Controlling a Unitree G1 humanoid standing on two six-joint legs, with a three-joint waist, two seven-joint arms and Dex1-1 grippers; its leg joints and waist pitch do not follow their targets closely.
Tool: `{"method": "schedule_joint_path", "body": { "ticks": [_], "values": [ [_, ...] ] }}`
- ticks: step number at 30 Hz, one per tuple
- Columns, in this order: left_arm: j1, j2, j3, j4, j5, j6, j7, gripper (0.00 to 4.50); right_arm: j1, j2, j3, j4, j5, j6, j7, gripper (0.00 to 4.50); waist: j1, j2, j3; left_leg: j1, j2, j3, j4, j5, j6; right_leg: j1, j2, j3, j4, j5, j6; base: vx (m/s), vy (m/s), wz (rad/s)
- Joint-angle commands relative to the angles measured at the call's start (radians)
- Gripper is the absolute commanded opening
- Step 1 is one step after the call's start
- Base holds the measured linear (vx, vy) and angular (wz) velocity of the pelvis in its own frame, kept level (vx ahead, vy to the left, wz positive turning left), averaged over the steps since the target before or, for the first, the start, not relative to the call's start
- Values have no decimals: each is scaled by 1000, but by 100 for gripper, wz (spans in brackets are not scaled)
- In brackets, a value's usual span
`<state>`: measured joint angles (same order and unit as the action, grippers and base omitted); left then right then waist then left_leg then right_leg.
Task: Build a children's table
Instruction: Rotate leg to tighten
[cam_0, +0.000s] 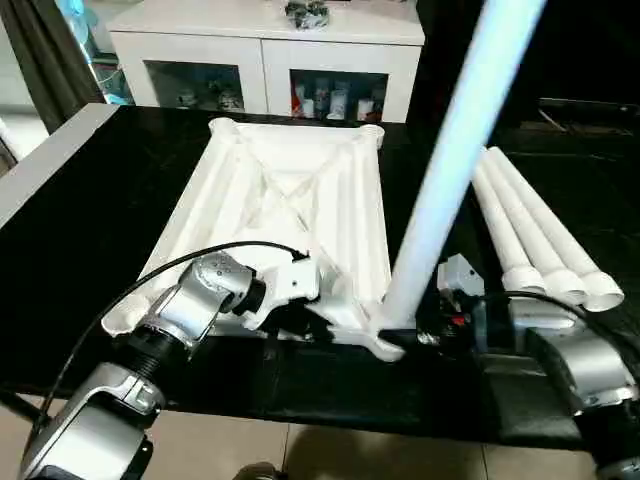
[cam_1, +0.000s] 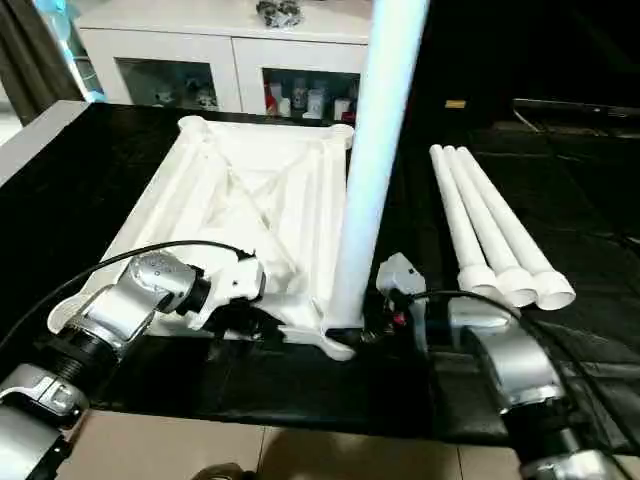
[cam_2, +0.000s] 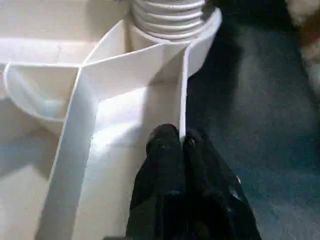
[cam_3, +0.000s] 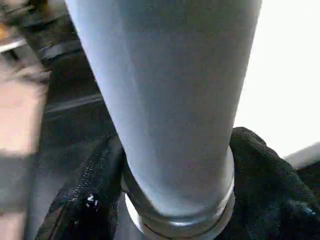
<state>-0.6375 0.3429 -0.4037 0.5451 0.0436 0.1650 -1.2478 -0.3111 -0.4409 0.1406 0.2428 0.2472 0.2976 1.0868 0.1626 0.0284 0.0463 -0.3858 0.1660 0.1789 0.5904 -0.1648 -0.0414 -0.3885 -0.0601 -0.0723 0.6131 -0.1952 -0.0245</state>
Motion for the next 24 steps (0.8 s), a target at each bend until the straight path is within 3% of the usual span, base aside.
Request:
{"method": "schedule_joint_path", "body": {
  "ticks": [1, 2, 5, 8, 9, 14, 15, 18, 19, 21, 24],
  "values": [
    [-40, -81, 64, -11, -24, 75, 149, 0, -10, 88, 19, 21, -27, 46, -145, 268, -9, -2, -60, 24, 77, -32, -72, -258, 32, 40, -108, 55, -83, -248, -201, 0, 0, 0],
    [-52, -112, 85, -2, -27, 116, 209, 0, -26, 135, 11, 47, -42, 62, -226, 267, -17, 0, -57, 27, 75, -37, -76, -289, 13, 38, -111, 53, -88, -299, -196, 0, 0, 0],
    [-79, -173, 119, 19, -24, 175, 328, 0, -70, 230, 6, 119, -84, 80, -389, 267, -47, -2, -58, 26, 70, -40, -79, -303, -12, 39, -107, 52, -90, -322, -183, 0, 0, 0],
    [-106, -221, 139, 48, -19, 202, 417, 0, -126, 308, -11, 203, -110, 91, -535, 267, -60, -2, -60, 26, 64, -37, -74, -287, -1, 39, -107, 54, -94, -301, -183, 0, 0, 0],
    [-113, -232, 145, 58, -19, 207, 440, 0, -141, 324, -17, 224, -112, 94, -564, 267, -62, -6, -59, 23, 64, -36, -74, -276, 4, 41, -106, 55, -94, -291, -182, 0, 0, 0],
    [-145, -276, 155, 89, 6, 222, 532, 0, -184, 376, -36, 257, -110, 110, -603, 267, -63, -2, -66, 19, 67, -32, -67, -182, 49, 46, -101, 55, -78, -108, -212, 0, 0, 0],
    [-146, -276, 154, 87, 11, 223, 534, 0, -185, 380, -40, 255, -109, 111, -600, 302, -61, -2, -67, 19, 67, -32, -67, -177, 53, 47, -103, 55, -77, -101, -213, 0, 0, 0],
    [-145, -270, 148, 82, 26, 226, 538, 0, -182, 389, -56, 252, -113, 107, -609, 339, -62, -1, -62, 21, 67, -31, -71, -217, 50, 46, -104, 55, -85, -160, -208, 0, 0, 0],
    [-138, -256, 140, 79, 30, 217, 527, 0, -175, 383, -66, 249, -109, 97, -611, 346, -61, 4, -61, 21, 68, -33, -72, -232, 42, 46, -106, 55, -87, -190, -201, 0, 0, 0],
    [-134, -250, 138, 78, 30, 212, 520, 0, -171, 378, -70, 246, -107, 92, -611, 364, -64, 1, -59, 22, 69, -35, -76, -253, 33, 46, -105, 55, -90, -218, -190, 0, 0, 0],
    [-128, -237, 133, 75, 32, 199, 505, 0, -161, 368, -76, 235, -101, 85, -605, 384, -66, 3, -59, 23, 70, -35, -77, -265, 26, 44, -105, 56, -91, -228, -188, 0, 0, 0]
  ]
}}
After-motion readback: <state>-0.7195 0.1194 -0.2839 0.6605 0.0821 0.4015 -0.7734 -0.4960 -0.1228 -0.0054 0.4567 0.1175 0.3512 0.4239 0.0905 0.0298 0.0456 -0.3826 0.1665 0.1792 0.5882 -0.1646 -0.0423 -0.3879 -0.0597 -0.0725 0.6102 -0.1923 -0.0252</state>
